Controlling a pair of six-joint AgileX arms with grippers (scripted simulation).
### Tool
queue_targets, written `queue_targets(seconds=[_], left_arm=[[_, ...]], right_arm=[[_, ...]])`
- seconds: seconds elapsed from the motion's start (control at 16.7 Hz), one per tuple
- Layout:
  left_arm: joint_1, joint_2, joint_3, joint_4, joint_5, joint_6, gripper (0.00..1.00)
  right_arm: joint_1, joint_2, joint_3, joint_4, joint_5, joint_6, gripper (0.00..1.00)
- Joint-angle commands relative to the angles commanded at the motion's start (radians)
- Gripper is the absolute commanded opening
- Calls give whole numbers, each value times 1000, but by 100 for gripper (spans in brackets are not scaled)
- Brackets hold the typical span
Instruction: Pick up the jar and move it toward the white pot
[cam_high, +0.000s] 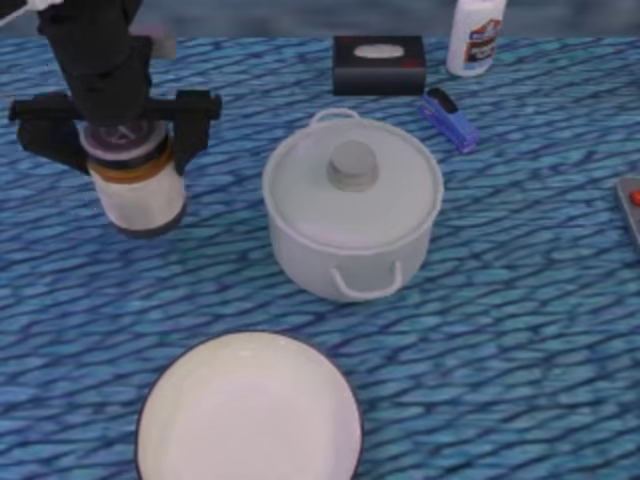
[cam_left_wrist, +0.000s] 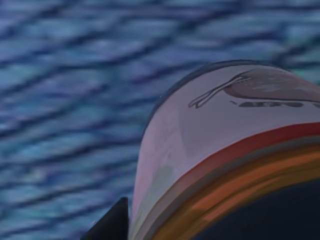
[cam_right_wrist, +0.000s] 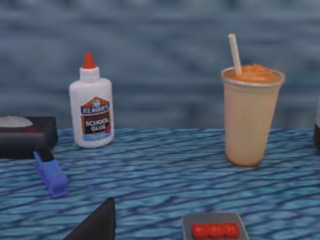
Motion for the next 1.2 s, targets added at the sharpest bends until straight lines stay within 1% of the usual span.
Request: queue_targets(seconds=[0.12, 0.42, 0.54, 0.78, 1.02, 1.2], left_arm=[[-26, 7, -5, 14, -4, -42, 0], [-24, 4, -7, 17, -4, -46, 0], [-24, 14, -41, 55, -6, -45, 0], [-26, 43, -131, 181, -4, -43, 0], [-26, 49, -141, 193, -4, -43, 0], [-26, 49, -141, 193, -4, -43, 23]], right_arm=[[0, 0, 0, 0, 0, 0, 100], [0, 0, 0, 0, 0, 0, 100], [0, 0, 0, 0, 0, 0, 100], [0, 0, 0, 0, 0, 0, 100], [0, 0, 0, 0, 0, 0, 100], [0, 0, 0, 0, 0, 0, 100]])
